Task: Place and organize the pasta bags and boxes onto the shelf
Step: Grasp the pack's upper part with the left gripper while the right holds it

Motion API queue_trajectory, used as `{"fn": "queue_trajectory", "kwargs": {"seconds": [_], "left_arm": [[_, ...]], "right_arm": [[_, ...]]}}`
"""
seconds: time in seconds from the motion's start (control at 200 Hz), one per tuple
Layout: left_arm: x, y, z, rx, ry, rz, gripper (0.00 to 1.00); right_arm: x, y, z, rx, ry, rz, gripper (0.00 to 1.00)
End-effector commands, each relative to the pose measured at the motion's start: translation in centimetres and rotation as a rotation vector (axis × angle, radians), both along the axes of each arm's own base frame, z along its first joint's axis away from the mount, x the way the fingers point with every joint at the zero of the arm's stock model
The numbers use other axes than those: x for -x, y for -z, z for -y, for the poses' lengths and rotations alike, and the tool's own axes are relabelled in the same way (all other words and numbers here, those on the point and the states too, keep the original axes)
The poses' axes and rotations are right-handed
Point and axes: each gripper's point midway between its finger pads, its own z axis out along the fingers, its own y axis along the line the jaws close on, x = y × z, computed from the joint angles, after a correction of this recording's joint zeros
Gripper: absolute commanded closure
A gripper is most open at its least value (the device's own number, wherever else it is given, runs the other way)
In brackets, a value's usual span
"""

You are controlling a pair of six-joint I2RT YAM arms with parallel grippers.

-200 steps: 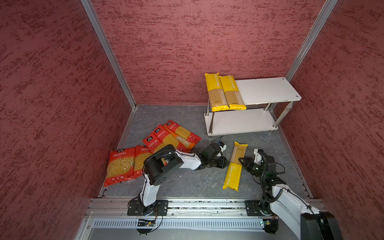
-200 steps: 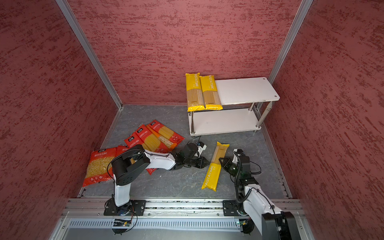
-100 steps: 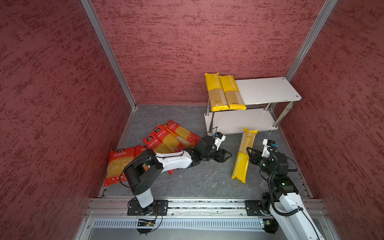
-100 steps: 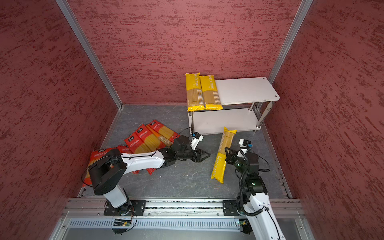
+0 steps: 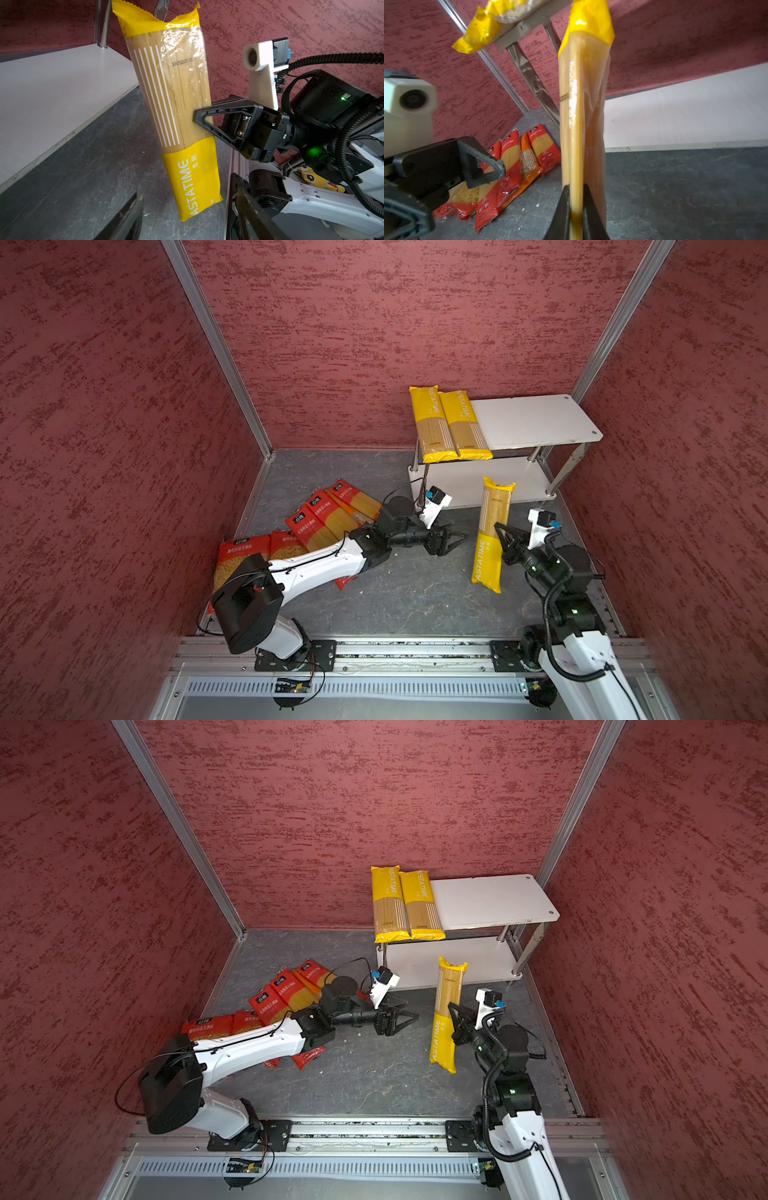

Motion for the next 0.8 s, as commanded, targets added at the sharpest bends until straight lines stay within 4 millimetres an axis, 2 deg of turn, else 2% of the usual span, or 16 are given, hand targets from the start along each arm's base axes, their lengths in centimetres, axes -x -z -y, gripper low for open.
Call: {"fn": "queue_trajectory", "kwargs": {"seconds": [0.0,0.296,0.506,0.681,0.797], "left_arm": [[-0.3,-2.6,-1.1,0.042,0.017,0.013,0.29],[-0.3,-4.8,-1.8,0.064,0.028,0.052,0.27],[-0.2,-5.8,-1.7,0.08,0.051,0.087,0.24],[-0.1,-6.7,-1.2,0.103,0.099,0.106,0.22],[-0.3,-7.5,-1.0,0.128,0.156,0.114,0.22]], "right_arm": [[2.6,-10.9,-1.5,-0.013,-0.111,0.388,1.0],[3.7,-14.6,-3.1,-0.07,-0.25,0.476,1.0],[4.5,-16.1,-3.6,-0.093,-0.297,0.516,1.0],[4.8,-17.5,-4.0,-0.178,-0.373,0.548,1.0],[4.4,-18.0,-4.6,-0.2,-0.433,0.546,1.0]]}}
